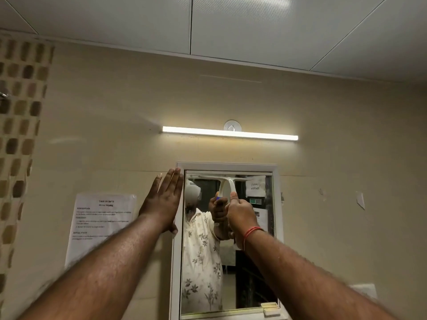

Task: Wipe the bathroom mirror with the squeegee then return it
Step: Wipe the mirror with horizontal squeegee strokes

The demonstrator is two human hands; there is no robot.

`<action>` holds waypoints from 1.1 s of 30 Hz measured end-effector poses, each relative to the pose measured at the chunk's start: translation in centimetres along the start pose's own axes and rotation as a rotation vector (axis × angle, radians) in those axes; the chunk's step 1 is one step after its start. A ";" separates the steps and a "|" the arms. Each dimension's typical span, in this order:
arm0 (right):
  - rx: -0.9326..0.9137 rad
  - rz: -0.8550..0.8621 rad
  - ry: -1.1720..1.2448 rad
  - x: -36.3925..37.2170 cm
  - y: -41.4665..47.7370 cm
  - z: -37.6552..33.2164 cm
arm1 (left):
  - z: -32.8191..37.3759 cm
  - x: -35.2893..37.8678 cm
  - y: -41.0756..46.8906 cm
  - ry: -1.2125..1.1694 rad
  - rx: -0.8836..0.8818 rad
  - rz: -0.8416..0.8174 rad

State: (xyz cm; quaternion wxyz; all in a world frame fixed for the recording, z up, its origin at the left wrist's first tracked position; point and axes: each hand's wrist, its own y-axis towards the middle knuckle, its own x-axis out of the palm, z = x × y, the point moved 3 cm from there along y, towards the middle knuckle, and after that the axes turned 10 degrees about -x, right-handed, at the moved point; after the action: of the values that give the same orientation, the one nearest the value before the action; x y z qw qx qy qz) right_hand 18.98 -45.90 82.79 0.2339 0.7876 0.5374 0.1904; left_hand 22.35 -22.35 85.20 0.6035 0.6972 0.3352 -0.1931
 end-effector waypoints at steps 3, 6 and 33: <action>-0.007 0.010 -0.009 0.3 0.8 -0.8 | -0.3 0.5 0.4 -0.004 0.004 -0.014; -0.008 -0.001 0.008 0.3 0.8 -0.7 | -0.4 0.9 0.8 0.006 0.012 -0.007; 0.032 -0.003 -0.165 0.6 -6.3 5.9 | -0.1 5.8 -3.7 -0.031 0.155 0.112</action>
State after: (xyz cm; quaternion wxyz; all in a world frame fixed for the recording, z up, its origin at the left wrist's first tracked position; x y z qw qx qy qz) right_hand 17.64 -44.31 74.38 0.2652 0.8033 0.5205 0.1161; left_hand 23.83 -20.73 78.64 0.5626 0.7566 0.2702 -0.1952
